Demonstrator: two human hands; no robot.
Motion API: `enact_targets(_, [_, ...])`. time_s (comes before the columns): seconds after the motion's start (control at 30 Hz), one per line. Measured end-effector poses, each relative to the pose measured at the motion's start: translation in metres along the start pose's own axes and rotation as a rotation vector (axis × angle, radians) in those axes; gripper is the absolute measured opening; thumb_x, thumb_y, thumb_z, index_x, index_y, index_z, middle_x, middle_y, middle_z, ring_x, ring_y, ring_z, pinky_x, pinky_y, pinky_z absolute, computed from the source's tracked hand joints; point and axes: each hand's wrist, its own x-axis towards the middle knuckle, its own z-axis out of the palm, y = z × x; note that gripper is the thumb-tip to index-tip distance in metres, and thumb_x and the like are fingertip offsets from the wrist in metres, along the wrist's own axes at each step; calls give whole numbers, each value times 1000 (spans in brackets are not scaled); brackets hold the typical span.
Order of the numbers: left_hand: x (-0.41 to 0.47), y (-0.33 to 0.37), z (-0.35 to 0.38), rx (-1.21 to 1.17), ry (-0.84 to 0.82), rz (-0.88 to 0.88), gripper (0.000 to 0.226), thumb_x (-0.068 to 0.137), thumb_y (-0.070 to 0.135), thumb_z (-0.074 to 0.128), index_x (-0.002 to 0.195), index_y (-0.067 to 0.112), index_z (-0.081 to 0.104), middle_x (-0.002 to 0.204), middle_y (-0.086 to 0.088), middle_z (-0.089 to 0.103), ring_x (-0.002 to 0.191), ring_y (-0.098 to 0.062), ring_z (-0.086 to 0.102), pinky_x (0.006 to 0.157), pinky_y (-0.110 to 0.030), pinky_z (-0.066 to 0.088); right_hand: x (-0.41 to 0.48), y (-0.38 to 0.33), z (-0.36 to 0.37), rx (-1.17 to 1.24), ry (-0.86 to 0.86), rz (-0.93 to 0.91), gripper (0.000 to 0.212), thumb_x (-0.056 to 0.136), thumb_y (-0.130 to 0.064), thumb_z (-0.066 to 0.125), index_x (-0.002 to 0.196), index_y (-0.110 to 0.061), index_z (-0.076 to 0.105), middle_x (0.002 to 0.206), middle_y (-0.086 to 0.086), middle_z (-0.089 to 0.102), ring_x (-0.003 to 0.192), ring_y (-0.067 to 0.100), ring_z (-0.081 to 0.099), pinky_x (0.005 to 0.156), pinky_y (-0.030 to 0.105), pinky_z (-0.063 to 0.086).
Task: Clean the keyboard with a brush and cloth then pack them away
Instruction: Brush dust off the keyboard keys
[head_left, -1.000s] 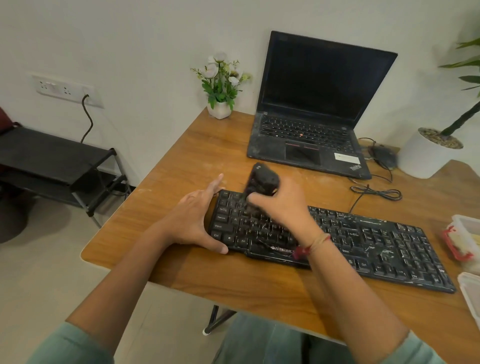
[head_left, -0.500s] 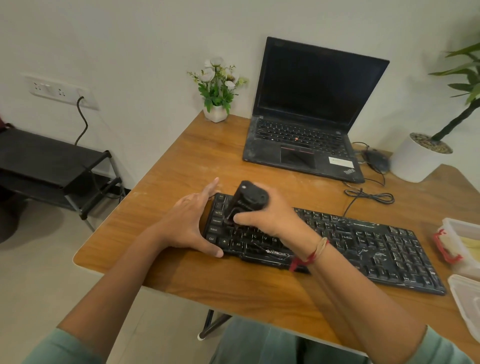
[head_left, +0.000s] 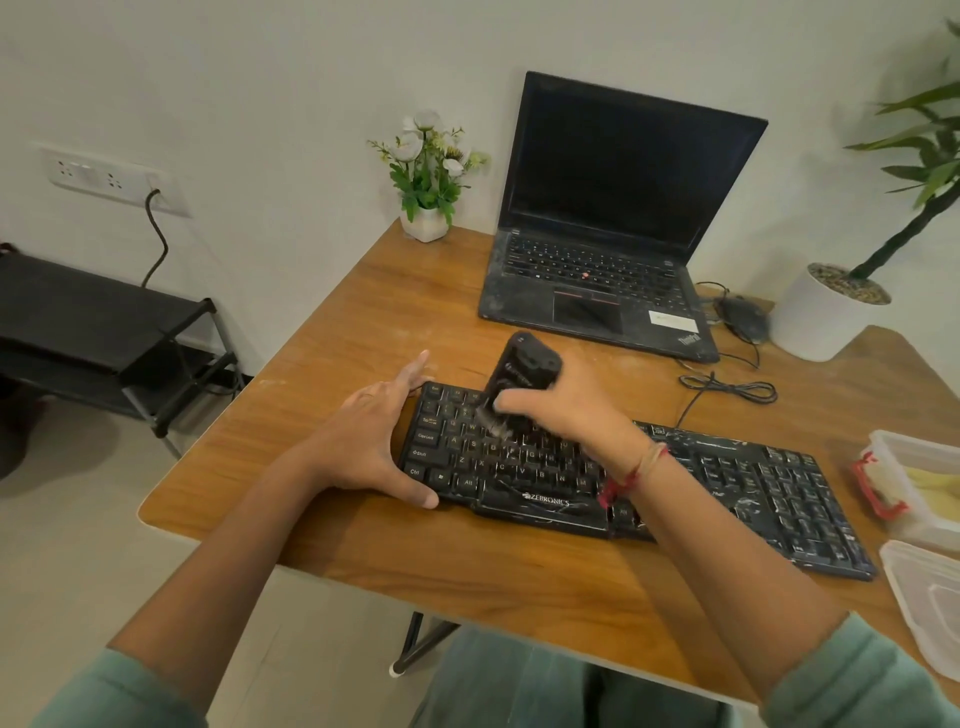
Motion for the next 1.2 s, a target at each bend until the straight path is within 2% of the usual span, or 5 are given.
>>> enact_targets(0.37, [-1,3,0,-7,-9,-21,148,38,75,75,147,39,-18,155,4,21,140,-17,22,111,-28,11,17,5,-13,180,11,164,36,75,-17,74,105,-17,55,95,1,64,76,9,60,55,18,50])
enact_targets(0.57, [0,1,0,-7,-7,-7,145,39,75,75,145,42,-20,154,5,23,139,-17,23,112,-29,12,-12,-8,30,-444,-6,-357,29,77,-30,70,65,-31,43,71,-10,55,61,5,51,51,18,38])
enact_targets(0.83, [-1,1,-1,-5,4,-12,147,39,74,77,148,39,-16,155,6,22,139,-16,23,112,-29,11,15,-1,-10,-241,136,6,24,71,-30,75,80,-23,54,80,-4,63,71,15,63,57,27,54])
enact_targets(1.0, [0,0,0,2,1,2,146,38,78,74,146,41,-17,154,6,24,139,-16,24,114,-33,14,-9,-8,23,50,-283,-69,27,72,-16,76,92,-17,59,88,3,68,79,21,65,63,29,52])
enact_targets(1.2, [-1,0,0,-6,1,-9,147,38,77,75,148,39,-15,154,9,22,140,-14,22,113,-31,11,15,-3,-13,-111,98,38,26,74,-25,75,77,-28,49,83,-4,63,71,10,60,64,27,55])
